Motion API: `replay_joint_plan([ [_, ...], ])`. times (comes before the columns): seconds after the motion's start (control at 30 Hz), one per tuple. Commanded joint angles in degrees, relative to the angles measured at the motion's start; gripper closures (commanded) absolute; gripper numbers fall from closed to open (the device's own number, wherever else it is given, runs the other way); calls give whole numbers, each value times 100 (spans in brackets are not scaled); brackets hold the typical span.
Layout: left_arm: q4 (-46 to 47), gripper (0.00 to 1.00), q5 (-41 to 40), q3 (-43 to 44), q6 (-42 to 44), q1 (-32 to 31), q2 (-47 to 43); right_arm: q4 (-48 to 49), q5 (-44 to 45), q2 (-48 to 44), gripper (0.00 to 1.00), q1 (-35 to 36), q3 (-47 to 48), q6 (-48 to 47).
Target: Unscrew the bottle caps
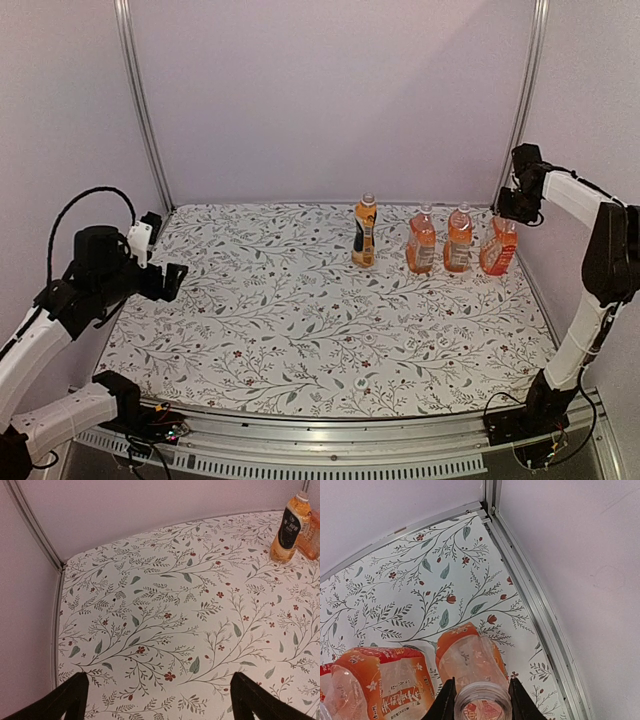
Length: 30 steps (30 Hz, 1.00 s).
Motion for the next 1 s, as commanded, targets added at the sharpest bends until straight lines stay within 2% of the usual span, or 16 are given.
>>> replay_joint_plan([
  [0.0, -35, 0, 102, -114, -28, 145, -72, 8, 23, 368, 100, 79, 297, -1],
  [0.13, -52, 0, 146, -88, -26, 185, -87, 9, 78, 555, 100, 105, 375, -19],
  [0.17, -59, 0, 149, -90, -28, 186, -93, 9, 83, 565, 96, 104, 393, -23],
  [0.2, -56, 1, 144, -89, -28, 191, -98, -3, 79, 577, 89, 109, 405, -27],
  [0.27, -54, 0, 157, -92, -27, 197, -90, -58, 65, 580, 63, 104, 443, -31],
  [0.3, -54, 0, 165, -92, -23, 201, -86, -83, 50, 573, 56, 109, 469, -29],
  [0.37, -45, 0, 196, -95, -23, 201, -88, -134, 22, 542, 47, 110, 513, -49],
  [0.53, -67, 0, 311, -79, -59, 201, -110, -277, -9, 493, 35, 110, 686, -146],
  [0.63, -79, 0, 336, -89, -54, 204, -139, -408, -78, 474, 23, 117, 804, -176],
  [0.7, -43, 1, 337, -107, -54, 202, -143, -520, -113, 429, 7, 137, 887, -185],
  [0.73, -20, 1, 344, -120, -55, 205, -149, -582, -96, 395, 2, 170, 926, -198],
  [0.83, 37, 0, 342, -141, -78, 203, -137, -693, 83, 152, 1, 361, 1009, -281],
  [0.97, 66, 1, 217, -205, -220, 229, -195, -685, -270, -468, 1, 407, 853, -276],
])
